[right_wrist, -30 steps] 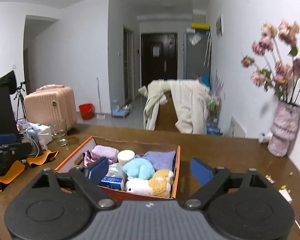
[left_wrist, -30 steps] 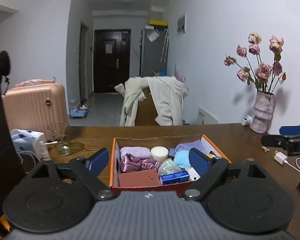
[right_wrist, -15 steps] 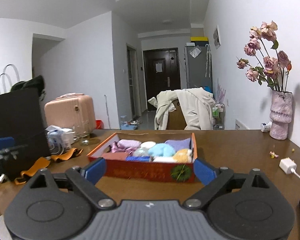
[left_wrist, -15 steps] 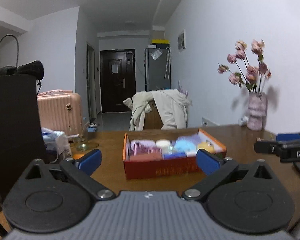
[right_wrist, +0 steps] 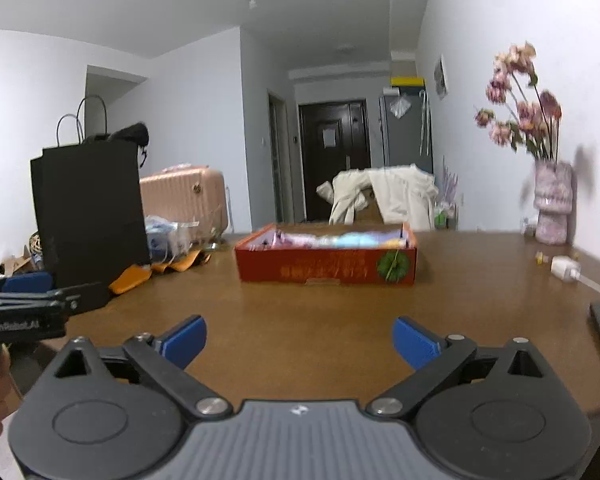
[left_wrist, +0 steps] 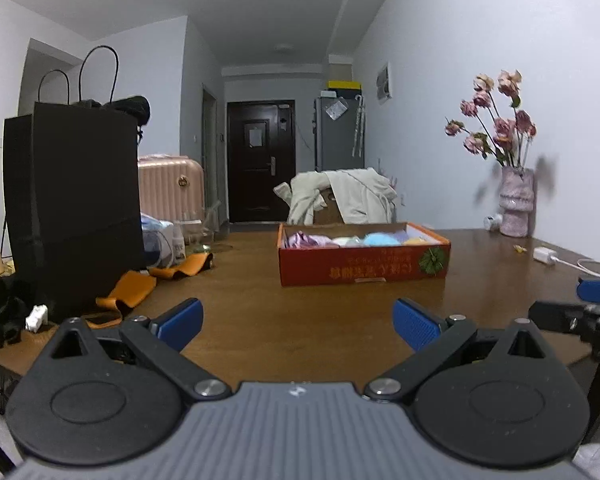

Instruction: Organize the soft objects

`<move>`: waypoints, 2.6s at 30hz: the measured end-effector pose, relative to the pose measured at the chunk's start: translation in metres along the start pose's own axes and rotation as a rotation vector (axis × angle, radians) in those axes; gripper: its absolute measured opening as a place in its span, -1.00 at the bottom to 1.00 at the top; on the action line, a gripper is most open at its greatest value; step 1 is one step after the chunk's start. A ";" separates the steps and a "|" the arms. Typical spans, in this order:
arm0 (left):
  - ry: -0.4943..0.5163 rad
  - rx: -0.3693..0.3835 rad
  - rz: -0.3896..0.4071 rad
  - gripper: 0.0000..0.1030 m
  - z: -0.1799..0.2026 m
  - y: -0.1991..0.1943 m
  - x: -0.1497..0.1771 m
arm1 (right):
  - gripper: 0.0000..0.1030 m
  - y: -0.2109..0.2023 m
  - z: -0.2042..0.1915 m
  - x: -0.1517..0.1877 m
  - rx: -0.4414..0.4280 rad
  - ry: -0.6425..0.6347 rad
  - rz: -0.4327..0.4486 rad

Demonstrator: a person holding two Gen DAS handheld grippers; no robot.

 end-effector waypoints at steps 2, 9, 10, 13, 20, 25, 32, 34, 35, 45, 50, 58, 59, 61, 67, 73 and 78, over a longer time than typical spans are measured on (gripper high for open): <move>-0.004 0.004 -0.003 1.00 -0.001 -0.002 0.002 | 0.95 -0.002 -0.004 0.011 -0.008 -0.003 -0.019; -0.020 0.022 0.018 1.00 0.005 -0.009 0.008 | 0.95 -0.006 -0.003 0.019 0.011 0.003 0.002; -0.027 0.031 0.011 1.00 0.007 -0.007 0.011 | 0.95 -0.006 -0.002 0.019 0.015 0.004 0.006; -0.033 0.035 -0.001 1.00 0.008 -0.005 0.016 | 0.95 -0.008 -0.001 0.016 0.016 0.007 0.020; -0.041 0.017 -0.007 1.00 0.003 -0.004 0.018 | 0.95 -0.005 0.003 0.013 0.015 0.039 0.016; -0.046 0.015 -0.010 1.00 0.002 -0.004 0.018 | 0.95 -0.008 0.002 0.012 0.011 0.040 0.033; -0.042 0.015 -0.008 1.00 0.004 -0.004 0.018 | 0.95 -0.006 0.002 0.016 0.013 0.045 0.034; -0.042 0.015 -0.008 1.00 0.004 -0.005 0.017 | 0.95 -0.006 0.002 0.017 0.012 0.046 0.029; -0.041 0.015 -0.008 1.00 0.003 -0.005 0.017 | 0.95 -0.005 0.002 0.017 0.012 0.047 0.028; -0.029 0.025 -0.003 1.00 0.008 -0.007 0.016 | 0.95 -0.005 0.000 0.016 0.007 0.048 0.031; -0.026 0.029 -0.002 1.00 0.009 -0.009 0.017 | 0.96 -0.005 0.001 0.017 0.008 0.049 0.031; -0.026 0.029 0.001 1.00 0.008 -0.010 0.016 | 0.96 -0.006 0.000 0.019 0.008 0.051 0.031; -0.026 0.029 0.001 1.00 0.008 -0.010 0.016 | 0.96 -0.006 0.000 0.019 0.008 0.051 0.032; -0.025 0.029 0.001 1.00 0.008 -0.010 0.016 | 0.96 -0.006 0.001 0.019 0.009 0.050 0.032; -0.024 0.032 0.002 1.00 0.008 -0.011 0.016 | 0.96 -0.006 0.001 0.019 0.004 0.059 0.030; -0.007 0.039 0.017 1.00 0.011 -0.013 0.012 | 0.96 -0.005 0.002 0.019 0.012 0.058 0.037; -0.017 0.018 0.080 1.00 0.010 -0.013 -0.006 | 0.97 -0.005 0.003 0.004 0.021 0.055 0.073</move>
Point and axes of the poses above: each gripper's, at about its wrist camera, not at the fingertips, and y roughly the way its jaws point, z to its right, x to its underside, the point moved 10 cm from there along y, roughly the way its jaws point, and after that the axes turned 3 degrees about -y, right-handed, at the moved point
